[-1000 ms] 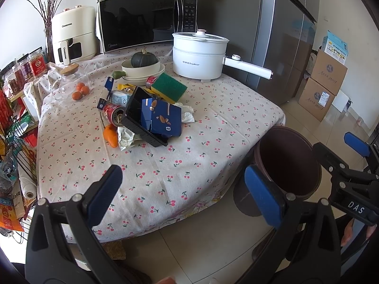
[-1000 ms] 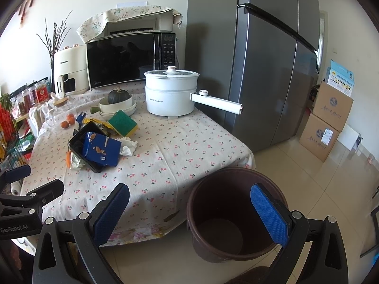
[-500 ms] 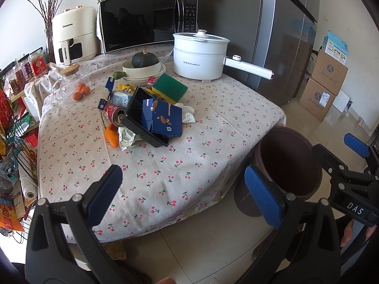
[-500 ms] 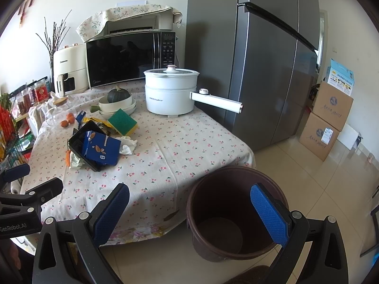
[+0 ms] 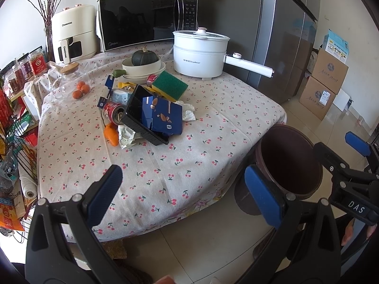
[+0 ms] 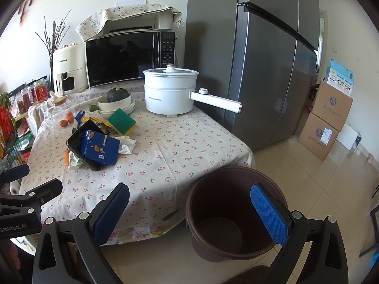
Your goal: Collect trash
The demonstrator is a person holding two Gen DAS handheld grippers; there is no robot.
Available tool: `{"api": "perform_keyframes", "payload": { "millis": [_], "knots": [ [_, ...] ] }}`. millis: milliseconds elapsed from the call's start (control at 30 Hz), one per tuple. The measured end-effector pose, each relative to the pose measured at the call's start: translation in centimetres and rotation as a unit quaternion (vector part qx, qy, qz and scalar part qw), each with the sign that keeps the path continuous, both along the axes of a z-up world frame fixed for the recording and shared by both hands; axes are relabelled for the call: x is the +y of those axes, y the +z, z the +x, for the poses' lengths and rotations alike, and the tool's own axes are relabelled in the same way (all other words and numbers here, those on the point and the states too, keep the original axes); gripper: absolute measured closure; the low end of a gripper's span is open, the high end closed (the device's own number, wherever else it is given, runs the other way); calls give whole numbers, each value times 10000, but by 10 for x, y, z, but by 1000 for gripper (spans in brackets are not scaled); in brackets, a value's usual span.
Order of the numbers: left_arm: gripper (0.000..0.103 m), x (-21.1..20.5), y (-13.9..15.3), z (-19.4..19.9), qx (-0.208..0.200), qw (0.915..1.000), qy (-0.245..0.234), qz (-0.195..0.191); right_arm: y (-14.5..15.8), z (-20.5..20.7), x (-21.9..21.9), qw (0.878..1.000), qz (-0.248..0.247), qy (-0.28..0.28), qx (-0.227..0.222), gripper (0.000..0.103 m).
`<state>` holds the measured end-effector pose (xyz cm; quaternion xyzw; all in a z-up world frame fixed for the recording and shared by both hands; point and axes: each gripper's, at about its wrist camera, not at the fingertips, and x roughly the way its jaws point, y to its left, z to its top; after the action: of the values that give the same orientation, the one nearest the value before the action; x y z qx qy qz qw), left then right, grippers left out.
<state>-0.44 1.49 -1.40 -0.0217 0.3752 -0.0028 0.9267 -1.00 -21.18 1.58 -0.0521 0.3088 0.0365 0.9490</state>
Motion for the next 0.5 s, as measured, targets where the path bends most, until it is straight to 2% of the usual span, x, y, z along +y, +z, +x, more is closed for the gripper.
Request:
{"api": "perform_keyframes", "payload": {
  "millis": [500],
  "knots": [
    [0, 0, 1, 4, -12, 10000, -39, 64, 11, 2, -2, 10000, -38, -14, 10, 0]
  ]
}}
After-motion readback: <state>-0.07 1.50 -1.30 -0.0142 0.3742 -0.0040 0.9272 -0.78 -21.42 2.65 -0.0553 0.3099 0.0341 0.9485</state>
